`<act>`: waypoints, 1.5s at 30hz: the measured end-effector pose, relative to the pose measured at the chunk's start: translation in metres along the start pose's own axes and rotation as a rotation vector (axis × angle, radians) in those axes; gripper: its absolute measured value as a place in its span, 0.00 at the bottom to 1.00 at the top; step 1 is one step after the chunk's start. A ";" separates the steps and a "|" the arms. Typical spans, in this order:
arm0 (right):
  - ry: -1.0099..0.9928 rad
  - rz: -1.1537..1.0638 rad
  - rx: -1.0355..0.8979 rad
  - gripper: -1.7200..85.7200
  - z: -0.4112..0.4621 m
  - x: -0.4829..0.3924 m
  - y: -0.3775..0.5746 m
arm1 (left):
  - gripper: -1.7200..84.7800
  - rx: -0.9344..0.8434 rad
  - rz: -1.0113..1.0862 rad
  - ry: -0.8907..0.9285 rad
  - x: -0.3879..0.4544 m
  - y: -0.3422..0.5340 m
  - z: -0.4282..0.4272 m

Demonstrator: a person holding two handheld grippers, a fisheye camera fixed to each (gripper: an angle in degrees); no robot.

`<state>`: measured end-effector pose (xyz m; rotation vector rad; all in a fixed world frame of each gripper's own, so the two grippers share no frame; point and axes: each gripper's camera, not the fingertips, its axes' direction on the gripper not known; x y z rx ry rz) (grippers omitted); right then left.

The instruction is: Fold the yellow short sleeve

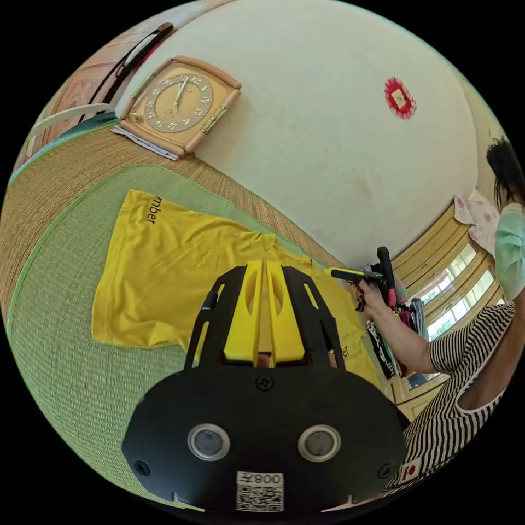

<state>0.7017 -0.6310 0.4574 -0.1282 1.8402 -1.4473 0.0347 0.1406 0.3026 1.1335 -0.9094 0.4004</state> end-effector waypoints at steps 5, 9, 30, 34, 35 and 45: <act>-0.026 -0.033 -0.033 0.11 0.015 0.057 -0.018 | 0.04 -0.165 0.154 -0.011 0.040 -0.061 0.103; -0.038 -0.037 -0.074 0.11 0.030 0.082 -0.015 | 0.04 -0.323 0.205 -0.061 0.060 -0.107 0.196; -0.115 0.087 0.108 0.08 -0.022 0.162 0.084 | 0.04 -0.301 0.395 -0.312 0.169 -0.129 0.326; -0.155 0.113 0.019 0.04 -0.007 0.178 0.116 | 0.03 -0.406 0.356 -0.340 0.171 -0.119 0.359; -0.131 0.118 -0.043 0.03 0.005 0.180 0.122 | 0.03 -0.437 0.341 -0.351 0.170 -0.117 0.366; -0.189 0.055 0.017 0.02 -0.036 0.163 0.188 | 0.02 -0.434 0.341 -0.136 0.208 -0.084 0.383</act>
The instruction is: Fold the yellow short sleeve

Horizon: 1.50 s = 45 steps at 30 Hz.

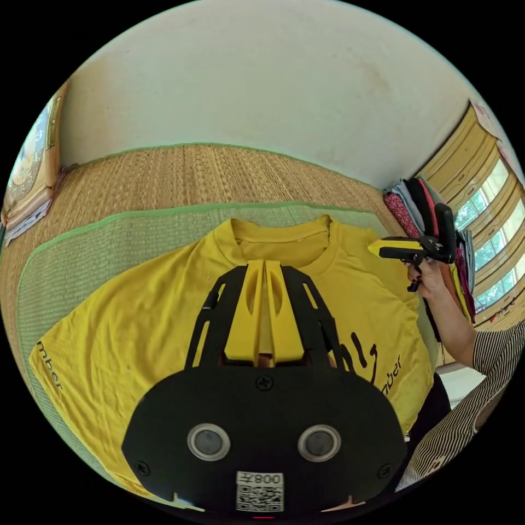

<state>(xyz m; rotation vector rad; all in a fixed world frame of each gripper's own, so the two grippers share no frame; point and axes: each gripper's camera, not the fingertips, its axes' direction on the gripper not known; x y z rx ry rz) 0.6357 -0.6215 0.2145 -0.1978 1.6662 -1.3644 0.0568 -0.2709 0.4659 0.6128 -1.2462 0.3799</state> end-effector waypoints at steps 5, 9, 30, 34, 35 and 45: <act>-0.010 0.119 0.003 0.04 -0.033 0.014 0.084 | 0.03 -0.015 0.036 0.005 0.029 0.011 0.011; -0.005 0.279 0.100 0.09 -0.078 0.026 0.169 | 0.04 -0.007 0.145 0.133 0.068 0.026 0.010; 0.153 0.546 0.112 0.03 -0.103 0.042 0.352 | 0.06 -0.263 0.278 0.359 0.234 0.100 0.083; 0.156 0.598 0.091 0.04 -0.115 0.043 0.379 | 0.06 -0.207 0.136 0.313 0.197 0.165 0.013; 0.134 0.598 0.089 0.04 -0.121 0.039 0.387 | 0.06 -0.207 0.108 0.300 0.190 0.178 0.002; -0.028 0.430 -0.074 0.08 -0.126 -0.052 0.418 | 0.09 -0.260 -0.495 0.023 0.109 0.448 -0.151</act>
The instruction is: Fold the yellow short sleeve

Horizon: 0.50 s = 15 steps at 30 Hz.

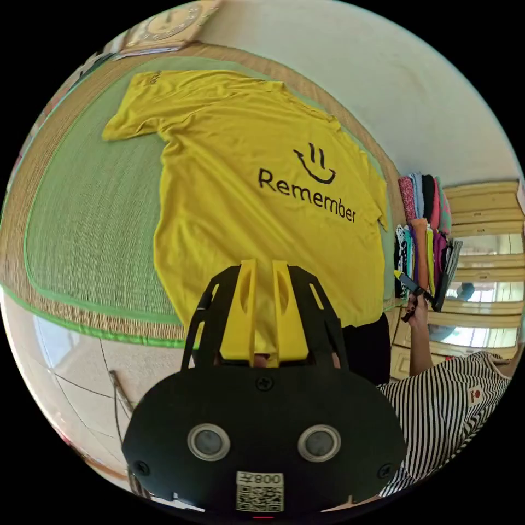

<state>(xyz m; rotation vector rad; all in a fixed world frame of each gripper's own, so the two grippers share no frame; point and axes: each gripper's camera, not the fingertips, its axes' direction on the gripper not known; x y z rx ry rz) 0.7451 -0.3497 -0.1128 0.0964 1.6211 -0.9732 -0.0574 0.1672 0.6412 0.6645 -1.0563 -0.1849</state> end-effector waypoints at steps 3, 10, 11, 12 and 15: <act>0.021 -0.025 -0.079 0.08 0.013 -0.020 0.014 | 0.10 0.055 -0.165 0.088 -0.044 0.059 -0.011; 0.031 0.025 -0.143 0.09 0.013 -0.026 0.045 | 0.11 0.061 -0.258 0.028 -0.102 0.152 -0.027; 0.038 0.032 -0.152 0.09 0.013 -0.027 0.050 | 0.11 0.067 -0.261 0.034 -0.106 0.158 -0.027; 0.039 0.035 -0.154 0.09 0.013 -0.027 0.052 | 0.11 0.075 -0.263 0.065 -0.115 0.169 -0.028; 0.025 0.056 -0.169 0.09 0.014 -0.030 0.063 | 0.11 0.058 -0.276 0.186 -0.136 0.192 -0.021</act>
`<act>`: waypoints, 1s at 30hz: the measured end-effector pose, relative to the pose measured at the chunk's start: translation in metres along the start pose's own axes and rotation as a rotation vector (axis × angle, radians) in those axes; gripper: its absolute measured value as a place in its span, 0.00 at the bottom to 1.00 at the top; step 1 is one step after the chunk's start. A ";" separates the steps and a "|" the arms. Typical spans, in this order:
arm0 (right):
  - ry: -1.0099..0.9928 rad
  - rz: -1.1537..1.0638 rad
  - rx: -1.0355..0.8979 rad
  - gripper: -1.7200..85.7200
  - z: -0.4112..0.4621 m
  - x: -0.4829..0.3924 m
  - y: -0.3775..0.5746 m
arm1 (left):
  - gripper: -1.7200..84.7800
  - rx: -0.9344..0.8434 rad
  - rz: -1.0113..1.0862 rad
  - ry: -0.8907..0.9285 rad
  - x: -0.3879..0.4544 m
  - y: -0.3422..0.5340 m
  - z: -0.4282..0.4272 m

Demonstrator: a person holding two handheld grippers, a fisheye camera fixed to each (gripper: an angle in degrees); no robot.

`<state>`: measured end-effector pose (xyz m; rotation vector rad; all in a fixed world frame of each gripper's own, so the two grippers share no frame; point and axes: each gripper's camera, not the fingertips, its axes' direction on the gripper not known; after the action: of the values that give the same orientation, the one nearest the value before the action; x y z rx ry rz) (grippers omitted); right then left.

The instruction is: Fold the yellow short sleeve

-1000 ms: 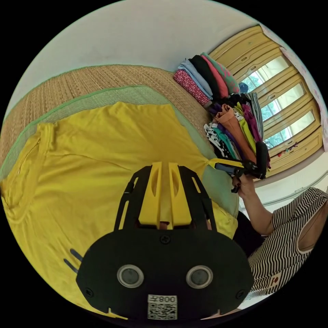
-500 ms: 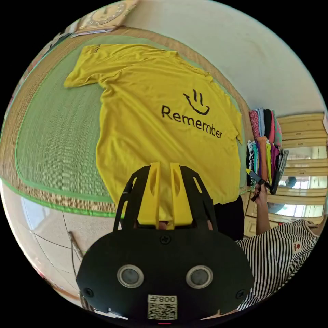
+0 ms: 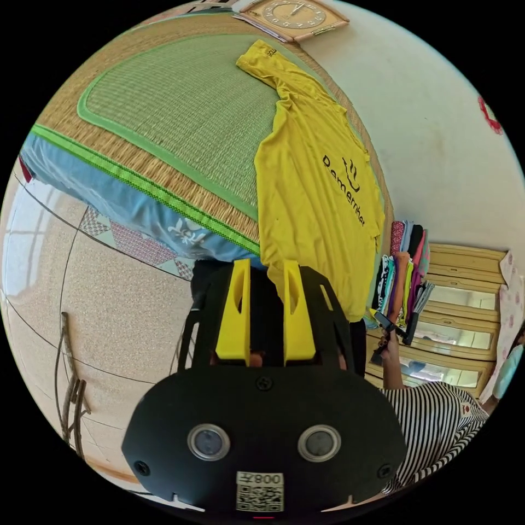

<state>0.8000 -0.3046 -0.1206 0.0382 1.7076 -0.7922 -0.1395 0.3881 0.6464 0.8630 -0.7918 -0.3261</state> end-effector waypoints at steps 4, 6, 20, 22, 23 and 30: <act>-0.021 0.022 -0.017 0.09 0.008 -0.004 0.008 | 0.08 -0.020 0.030 0.056 -0.022 0.019 -0.001; -0.020 0.029 -0.028 0.09 0.010 -0.006 0.009 | 0.07 -0.026 0.030 0.025 -0.029 0.027 -0.006; 0.004 0.020 -0.143 0.11 0.049 -0.025 0.008 | 0.03 0.067 0.116 0.165 -0.076 0.099 -0.072; -0.001 0.036 -0.177 0.11 0.060 -0.023 0.006 | 0.03 0.067 0.108 0.183 -0.086 0.110 -0.076; -0.003 0.046 -0.201 0.11 0.068 -0.022 0.005 | 0.03 0.069 0.104 0.185 -0.089 0.112 -0.077; -0.034 0.061 -0.282 0.07 0.093 -0.016 -0.005 | 0.03 0.066 0.092 0.168 -0.117 0.140 -0.091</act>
<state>0.8819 -0.3512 -0.1114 -0.1153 1.7627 -0.4988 -0.1588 0.5902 0.6630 0.9001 -0.6864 -0.1448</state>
